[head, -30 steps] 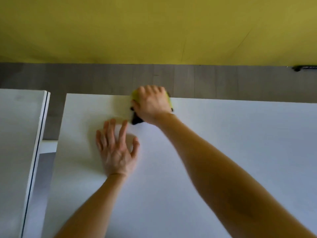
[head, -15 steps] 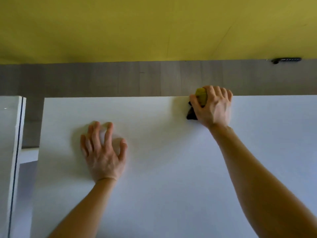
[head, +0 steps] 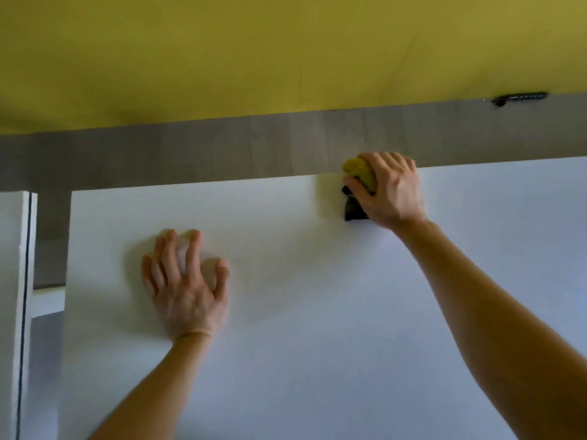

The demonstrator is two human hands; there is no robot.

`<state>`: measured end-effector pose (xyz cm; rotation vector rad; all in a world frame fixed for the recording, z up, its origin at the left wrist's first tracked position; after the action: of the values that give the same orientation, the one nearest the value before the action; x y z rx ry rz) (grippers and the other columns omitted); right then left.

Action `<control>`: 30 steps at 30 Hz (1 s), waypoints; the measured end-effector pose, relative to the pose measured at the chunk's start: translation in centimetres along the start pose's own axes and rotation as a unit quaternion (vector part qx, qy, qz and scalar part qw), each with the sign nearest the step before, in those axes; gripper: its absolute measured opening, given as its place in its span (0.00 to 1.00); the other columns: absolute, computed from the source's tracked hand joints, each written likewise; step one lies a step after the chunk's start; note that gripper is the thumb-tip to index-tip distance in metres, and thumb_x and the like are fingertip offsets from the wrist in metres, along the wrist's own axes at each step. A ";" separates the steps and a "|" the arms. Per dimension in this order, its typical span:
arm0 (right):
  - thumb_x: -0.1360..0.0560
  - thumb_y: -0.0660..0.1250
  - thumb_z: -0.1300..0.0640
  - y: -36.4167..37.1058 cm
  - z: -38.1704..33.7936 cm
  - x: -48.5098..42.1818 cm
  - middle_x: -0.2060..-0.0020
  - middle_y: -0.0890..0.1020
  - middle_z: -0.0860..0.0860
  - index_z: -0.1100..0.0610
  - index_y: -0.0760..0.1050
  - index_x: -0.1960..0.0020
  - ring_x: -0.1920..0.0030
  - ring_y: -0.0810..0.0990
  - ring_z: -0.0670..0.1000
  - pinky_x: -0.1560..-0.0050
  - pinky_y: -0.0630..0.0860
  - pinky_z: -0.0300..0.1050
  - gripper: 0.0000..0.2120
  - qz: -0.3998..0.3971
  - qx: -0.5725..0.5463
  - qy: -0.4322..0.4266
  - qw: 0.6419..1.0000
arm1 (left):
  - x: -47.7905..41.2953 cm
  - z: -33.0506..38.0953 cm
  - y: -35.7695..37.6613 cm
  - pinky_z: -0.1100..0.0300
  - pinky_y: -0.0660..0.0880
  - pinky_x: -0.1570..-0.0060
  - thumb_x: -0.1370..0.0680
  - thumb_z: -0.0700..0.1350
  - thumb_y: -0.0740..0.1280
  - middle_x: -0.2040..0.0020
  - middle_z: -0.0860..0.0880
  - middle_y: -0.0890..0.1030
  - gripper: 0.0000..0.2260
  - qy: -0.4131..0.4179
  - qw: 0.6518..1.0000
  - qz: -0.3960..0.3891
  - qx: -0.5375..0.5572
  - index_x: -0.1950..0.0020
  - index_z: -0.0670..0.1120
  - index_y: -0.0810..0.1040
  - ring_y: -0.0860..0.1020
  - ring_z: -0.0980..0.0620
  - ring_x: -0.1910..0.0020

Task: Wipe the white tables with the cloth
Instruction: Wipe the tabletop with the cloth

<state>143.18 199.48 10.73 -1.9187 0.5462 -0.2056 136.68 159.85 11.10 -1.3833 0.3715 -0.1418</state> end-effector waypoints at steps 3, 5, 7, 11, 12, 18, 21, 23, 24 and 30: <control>0.19 0.65 0.39 -2.4 4.4 0.7 0.48 0.84 0.56 0.55 0.79 0.43 0.45 0.80 0.64 0.34 0.71 0.59 0.19 0.033 0.060 0.116 0.991 | -0.1 -0.2 0.3 0.34 0.56 0.18 0.18 0.58 0.64 0.17 0.39 0.67 0.28 0.000 1.000 0.001 0.001 0.19 0.49 0.72 0.65 0.35 0.17; 0.19 0.63 0.39 0.0 -0.7 0.3 0.48 0.84 0.55 0.55 0.79 0.45 0.45 0.80 0.63 0.34 0.70 0.59 0.20 0.026 0.075 0.121 0.989 | -0.1 -0.3 0.3 0.33 0.57 0.18 0.17 0.59 0.63 0.18 0.39 0.67 0.28 0.000 1.000 -0.001 0.002 0.19 0.49 0.72 0.64 0.35 0.17; 0.18 0.61 0.37 4.6 -10.1 -1.3 0.47 0.84 0.53 0.53 0.78 0.44 0.44 0.80 0.60 0.36 0.69 0.57 0.20 -0.026 0.057 0.021 0.998 | -0.1 -0.2 0.3 0.33 0.57 0.18 0.17 0.59 0.62 0.18 0.39 0.67 0.29 0.008 1.000 -0.003 -0.002 0.18 0.48 0.72 0.64 0.35 0.17; 0.17 0.60 0.35 11.8 -26.0 -3.2 0.45 0.84 0.49 0.50 0.77 0.41 0.41 0.80 0.57 0.37 0.69 0.56 0.20 -0.111 0.023 -0.106 0.988 | -0.1 -0.4 0.7 0.34 0.56 0.18 0.18 0.58 0.62 0.17 0.38 0.67 0.29 -0.005 1.000 -0.016 -0.013 0.19 0.46 0.71 0.63 0.35 0.16; 0.17 0.61 0.35 12.3 -27.1 -3.2 0.45 0.84 0.49 0.50 0.77 0.40 0.41 0.80 0.57 0.37 0.69 0.55 0.20 -0.114 0.015 -0.113 0.987 | 0.0 -0.3 0.7 0.34 0.56 0.18 0.18 0.58 0.62 0.17 0.39 0.67 0.29 -0.007 1.000 -0.013 -0.012 0.20 0.45 0.71 0.63 0.36 0.16; 0.21 0.68 0.38 5.7 -11.6 -1.3 0.47 0.85 0.54 0.52 0.81 0.38 0.45 0.82 0.62 0.42 0.72 0.54 0.20 -0.043 -0.050 -0.091 0.994 | 0.0 0.0 0.3 0.34 0.57 0.18 0.18 0.59 0.63 0.18 0.38 0.67 0.30 0.006 1.000 -0.007 -0.007 0.19 0.45 0.70 0.64 0.35 0.17; 0.19 0.67 0.37 -1.7 3.0 0.8 0.42 0.84 0.56 0.53 0.79 0.33 0.43 0.80 0.64 0.37 0.71 0.57 0.23 -0.019 -0.003 -0.013 1.000 | 0.1 0.0 0.3 0.34 0.57 0.18 0.17 0.59 0.61 0.18 0.38 0.66 0.30 0.005 0.999 -0.021 -0.026 0.18 0.45 0.69 0.64 0.33 0.17; 0.17 0.64 0.35 -5.7 10.3 2.1 0.42 0.83 0.58 0.53 0.78 0.33 0.42 0.79 0.65 0.33 0.70 0.58 0.24 -0.015 0.037 0.041 0.998 | 0.1 0.3 0.8 0.33 0.57 0.18 0.16 0.58 0.60 0.17 0.37 0.65 0.30 0.017 0.998 -0.044 -0.047 0.17 0.44 0.67 0.62 0.33 0.17; 0.17 0.62 0.36 -6.7 12.3 2.4 0.42 0.83 0.58 0.54 0.78 0.34 0.41 0.78 0.64 0.30 0.69 0.59 0.24 -0.002 0.063 0.073 0.995 | 0.1 0.5 0.8 0.33 0.57 0.18 0.16 0.57 0.59 0.17 0.36 0.64 0.30 0.014 0.997 -0.053 -0.058 0.17 0.43 0.66 0.62 0.33 0.17; 0.17 0.56 0.37 1.0 -2.6 -0.4 0.47 0.82 0.56 0.53 0.76 0.42 0.44 0.78 0.62 0.35 0.70 0.60 0.21 -0.074 0.094 -0.003 0.993 | 2.5 7.8 1.1 0.36 0.56 0.17 0.15 0.59 0.57 0.15 0.39 0.62 0.31 -0.031 0.996 -0.068 -0.046 0.16 0.43 0.65 0.59 0.36 0.15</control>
<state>141.51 197.18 10.95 -1.7761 0.3668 -0.3342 141.49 166.56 10.63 -1.5010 0.2347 -0.1948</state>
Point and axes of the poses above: each hand's wrist, its own x-axis away from the middle knuckle, its own y-axis out of the palm, z = x × y, the point moved 9 cm from there along -x, towards the middle knuckle
